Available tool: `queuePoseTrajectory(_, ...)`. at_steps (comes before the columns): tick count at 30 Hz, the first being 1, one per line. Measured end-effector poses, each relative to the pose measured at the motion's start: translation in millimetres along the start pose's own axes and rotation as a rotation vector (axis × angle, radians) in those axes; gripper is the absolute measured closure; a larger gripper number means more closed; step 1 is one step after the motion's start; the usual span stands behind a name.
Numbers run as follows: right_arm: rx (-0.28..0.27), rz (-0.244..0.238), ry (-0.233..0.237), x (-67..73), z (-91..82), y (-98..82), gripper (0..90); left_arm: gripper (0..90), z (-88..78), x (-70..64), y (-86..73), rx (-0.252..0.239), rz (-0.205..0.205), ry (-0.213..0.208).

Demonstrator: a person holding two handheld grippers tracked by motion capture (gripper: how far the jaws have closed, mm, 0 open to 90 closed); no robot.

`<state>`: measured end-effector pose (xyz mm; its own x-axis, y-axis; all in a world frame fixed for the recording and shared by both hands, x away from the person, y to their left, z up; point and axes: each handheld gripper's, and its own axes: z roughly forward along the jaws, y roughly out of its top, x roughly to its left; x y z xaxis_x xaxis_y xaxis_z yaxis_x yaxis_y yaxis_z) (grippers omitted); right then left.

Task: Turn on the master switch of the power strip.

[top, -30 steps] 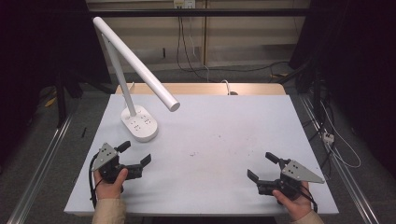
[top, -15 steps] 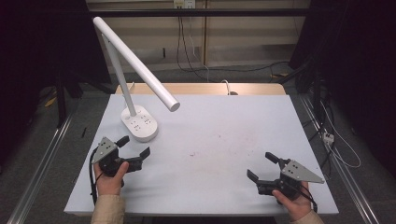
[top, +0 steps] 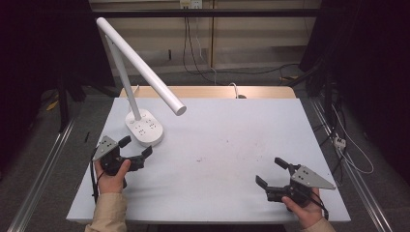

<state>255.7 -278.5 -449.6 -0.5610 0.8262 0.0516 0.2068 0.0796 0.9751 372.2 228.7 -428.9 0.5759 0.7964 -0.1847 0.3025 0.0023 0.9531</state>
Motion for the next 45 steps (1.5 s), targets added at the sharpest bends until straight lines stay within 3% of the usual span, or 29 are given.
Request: queuePoseTrajectory(45, -0.006, 0.004, 0.005, -1.4, -0.9, 0.6, 5.8, 6.5, 33.7, 26.4, 22.7, 0.066, 0.064, 0.076)
